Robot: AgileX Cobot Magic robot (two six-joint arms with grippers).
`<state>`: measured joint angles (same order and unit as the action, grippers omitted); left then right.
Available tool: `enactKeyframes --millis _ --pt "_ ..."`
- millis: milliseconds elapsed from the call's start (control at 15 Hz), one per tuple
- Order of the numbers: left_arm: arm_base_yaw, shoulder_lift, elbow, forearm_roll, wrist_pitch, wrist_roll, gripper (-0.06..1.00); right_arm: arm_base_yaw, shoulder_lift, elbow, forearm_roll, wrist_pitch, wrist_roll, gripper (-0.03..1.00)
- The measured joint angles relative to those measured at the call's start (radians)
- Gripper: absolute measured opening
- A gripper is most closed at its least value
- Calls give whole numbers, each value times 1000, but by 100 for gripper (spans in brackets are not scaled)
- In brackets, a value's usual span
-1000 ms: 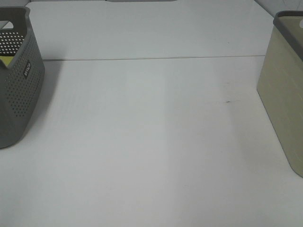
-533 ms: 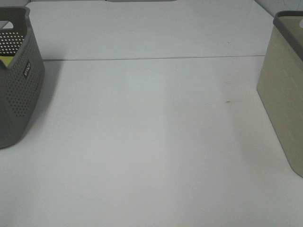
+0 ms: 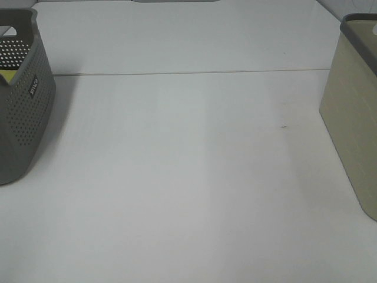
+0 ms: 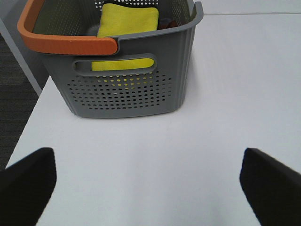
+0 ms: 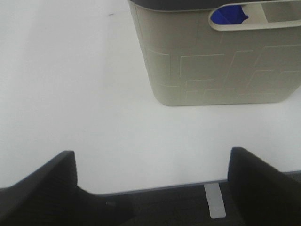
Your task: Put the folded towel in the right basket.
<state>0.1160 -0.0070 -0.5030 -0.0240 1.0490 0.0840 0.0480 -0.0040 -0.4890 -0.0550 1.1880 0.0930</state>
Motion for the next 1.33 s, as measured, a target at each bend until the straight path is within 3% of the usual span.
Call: enactKeyframes --millis 200,1333 --pt "0 0 0 0 0 0 99 0 0 29 0 -63 0 84" --pt "0 0 0 0 0 0 99 0 0 30 0 -70 0 84"
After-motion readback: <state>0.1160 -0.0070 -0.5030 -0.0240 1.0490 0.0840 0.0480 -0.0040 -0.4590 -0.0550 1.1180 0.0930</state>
